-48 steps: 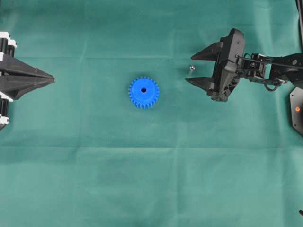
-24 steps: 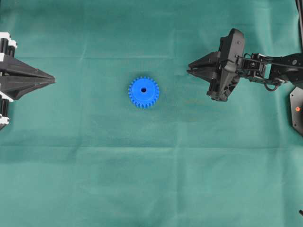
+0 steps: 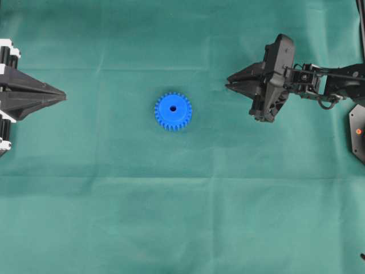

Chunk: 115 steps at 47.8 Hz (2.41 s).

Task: Insert the shaft placed at a random location into the center hole of the medium gear at another random location.
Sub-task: 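Close the right gripper on the silver shaft and lift it, then carry the shaft left with the right gripper over the gear's center hole, then lower the shaft into the blue gear's center hole with the right gripper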

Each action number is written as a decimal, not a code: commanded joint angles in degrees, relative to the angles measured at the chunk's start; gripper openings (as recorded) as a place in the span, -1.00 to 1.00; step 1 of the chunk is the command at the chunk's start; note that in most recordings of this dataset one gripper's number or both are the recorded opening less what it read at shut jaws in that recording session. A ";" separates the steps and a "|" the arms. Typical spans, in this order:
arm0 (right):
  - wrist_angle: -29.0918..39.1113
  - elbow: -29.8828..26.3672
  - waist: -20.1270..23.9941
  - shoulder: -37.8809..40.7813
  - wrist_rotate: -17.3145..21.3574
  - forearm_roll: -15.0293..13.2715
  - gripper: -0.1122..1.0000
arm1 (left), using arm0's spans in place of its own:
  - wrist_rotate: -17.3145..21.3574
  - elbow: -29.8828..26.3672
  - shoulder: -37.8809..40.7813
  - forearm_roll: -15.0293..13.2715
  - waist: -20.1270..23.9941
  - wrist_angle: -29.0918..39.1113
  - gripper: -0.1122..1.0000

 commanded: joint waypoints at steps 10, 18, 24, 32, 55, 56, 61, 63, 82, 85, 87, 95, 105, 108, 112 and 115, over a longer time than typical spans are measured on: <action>11.51 -3.25 -0.09 -11.43 -0.18 0.09 -0.56 | -0.09 -0.97 0.44 0.09 0.09 -0.53 -0.80; 14.50 -3.34 0.70 -15.56 -0.18 0.09 -0.56 | -0.09 -1.05 0.35 0.09 0.09 -0.44 -0.80; 14.59 -3.16 0.79 -15.91 0.00 0.09 -0.56 | -0.09 -1.05 0.09 0.09 0.09 -0.35 -0.80; 14.59 -3.52 0.88 -15.47 0.09 0.09 -0.56 | -0.09 -1.05 0.18 0.09 0.09 -0.35 -0.80; 13.97 -7.47 4.04 -11.16 0.53 0.18 -0.56 | 0.00 -0.97 0.44 0.09 0.00 -0.35 -0.80; 13.97 -7.91 4.31 -10.72 0.53 0.18 -0.56 | 0.00 -0.97 0.44 0.09 0.09 -0.44 -0.80; 13.97 -10.37 5.45 -8.35 0.44 0.62 -0.56 | 0.00 -0.97 0.53 0.09 0.09 -0.35 -0.80; 13.97 -11.34 5.89 -7.56 0.44 0.70 -0.56 | 0.00 -0.97 0.44 0.09 0.00 -0.35 -0.80; 14.24 -19.69 9.14 -0.79 0.44 1.14 -0.56 | 0.18 -0.97 0.53 0.09 0.09 -0.35 -0.80; 14.24 -20.83 9.67 0.09 0.53 1.14 -0.56 | 0.18 -0.97 0.53 0.09 0.09 -0.35 -0.80; 14.24 -21.36 9.84 0.53 0.44 1.14 -0.56 | 0.18 -0.97 0.53 0.09 0.09 -0.35 -0.80; 14.24 -23.20 10.37 2.02 0.44 1.14 -0.56 | 0.18 -0.97 0.53 0.09 0.09 -0.35 -0.80; 14.33 -24.79 10.99 3.60 0.53 1.14 -0.56 | 0.26 -0.88 0.53 0.09 0.09 -0.35 -0.80; 14.33 -24.79 10.99 3.78 0.53 1.32 -0.56 | 0.26 -0.97 0.62 0.09 0.09 -0.18 -0.80; 14.41 -24.79 10.99 3.78 0.53 1.67 -0.56 | 0.26 -0.88 0.62 0.09 0.09 0.00 -0.80; 14.33 -24.79 10.99 3.78 0.53 1.93 -0.56 | 0.26 -0.97 0.62 0.09 0.00 0.00 -0.80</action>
